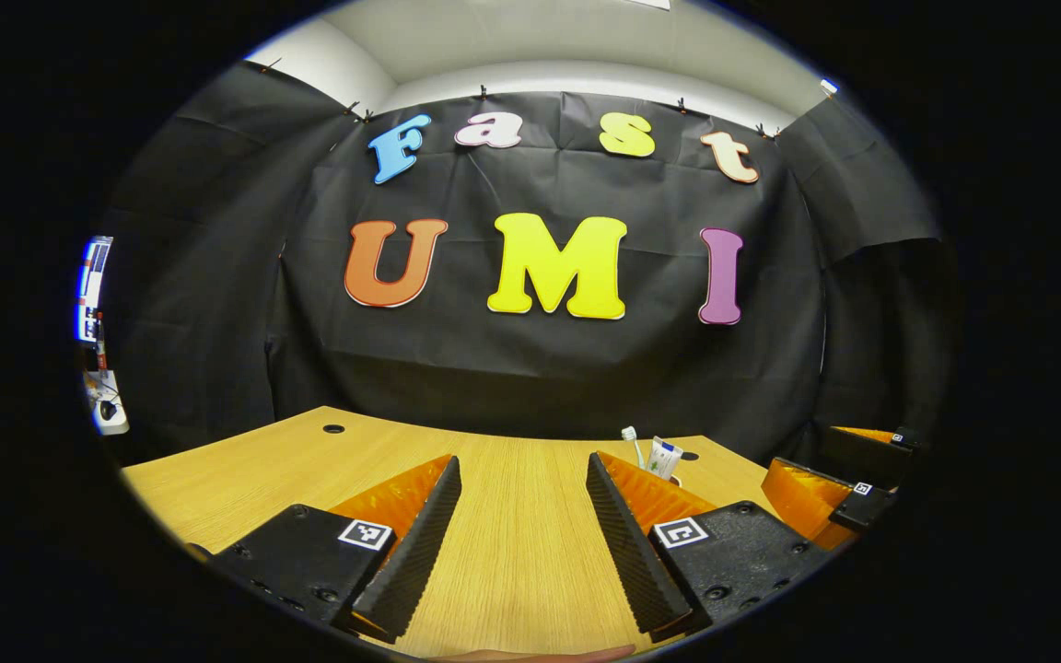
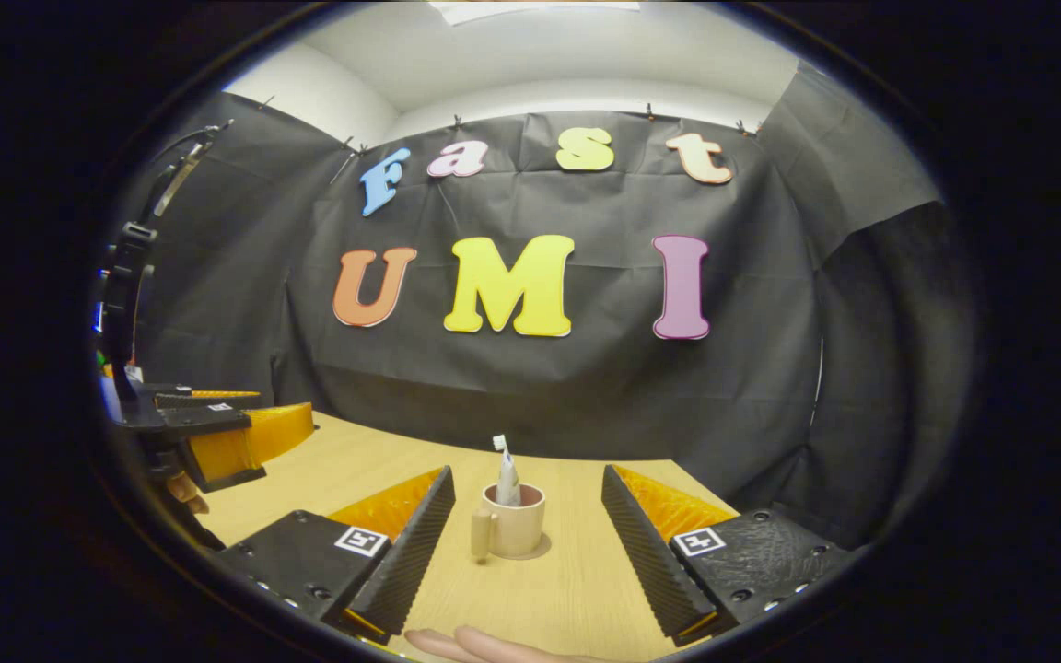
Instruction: Put the toothbrush and toothpaste on the desktop into the cup, then pick up the cup and place it on the coaster on the desktop.
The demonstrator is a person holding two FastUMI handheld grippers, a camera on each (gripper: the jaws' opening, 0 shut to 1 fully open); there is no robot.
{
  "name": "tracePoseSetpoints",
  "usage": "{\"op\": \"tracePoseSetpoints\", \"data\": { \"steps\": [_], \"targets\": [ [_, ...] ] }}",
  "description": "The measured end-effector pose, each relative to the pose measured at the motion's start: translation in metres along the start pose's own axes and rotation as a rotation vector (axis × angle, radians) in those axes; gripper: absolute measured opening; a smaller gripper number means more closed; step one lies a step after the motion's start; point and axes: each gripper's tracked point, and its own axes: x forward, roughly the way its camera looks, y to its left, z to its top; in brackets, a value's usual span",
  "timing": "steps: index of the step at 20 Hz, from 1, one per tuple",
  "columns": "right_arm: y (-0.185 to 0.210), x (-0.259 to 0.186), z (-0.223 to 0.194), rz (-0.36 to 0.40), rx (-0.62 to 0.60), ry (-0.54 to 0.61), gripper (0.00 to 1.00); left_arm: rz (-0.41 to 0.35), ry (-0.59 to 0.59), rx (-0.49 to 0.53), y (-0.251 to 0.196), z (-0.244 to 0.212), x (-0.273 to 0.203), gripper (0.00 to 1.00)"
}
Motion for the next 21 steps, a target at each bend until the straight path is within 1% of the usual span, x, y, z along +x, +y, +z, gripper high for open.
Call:
{"op": "tracePoseSetpoints", "data": {
  "steps": [4,5,6,7,10,11,12,16,21],
  "targets": [
    [0.002,0.001,-0.003,0.001,-0.010,0.006,0.95,0.002,0.000,-0.002,-0.001,-0.001,0.001,0.88],
    [0.004,0.002,-0.003,0.004,-0.012,0.007,0.95,0.000,-0.001,-0.002,-0.001,0.000,0.000,0.81],
    [0.005,0.000,-0.004,0.005,-0.015,0.007,0.95,-0.002,-0.001,-0.001,-0.002,0.000,0.001,0.81],
    [0.005,0.001,-0.005,0.005,-0.019,0.006,0.96,0.000,-0.002,0.000,-0.001,0.000,0.001,0.87],
    [0.006,0.001,-0.005,0.007,-0.028,0.004,0.96,-0.009,-0.006,0.008,-0.004,0.000,0.000,0.88],
    [0.007,0.001,-0.005,0.007,-0.030,0.002,0.97,-0.006,-0.007,0.011,-0.004,0.000,-0.001,0.88],
    [0.006,0.002,-0.005,0.006,-0.033,0.001,0.95,-0.007,-0.008,0.013,-0.005,0.000,0.000,0.88],
    [0.007,0.003,-0.005,0.004,-0.039,0.000,0.95,-0.039,-0.005,0.002,-0.013,-0.003,0.000,0.88],
    [0.008,0.004,-0.007,0.006,-0.045,0.003,0.95,-0.026,0.006,0.004,-0.011,-0.006,0.002,0.88]
  ]
}}
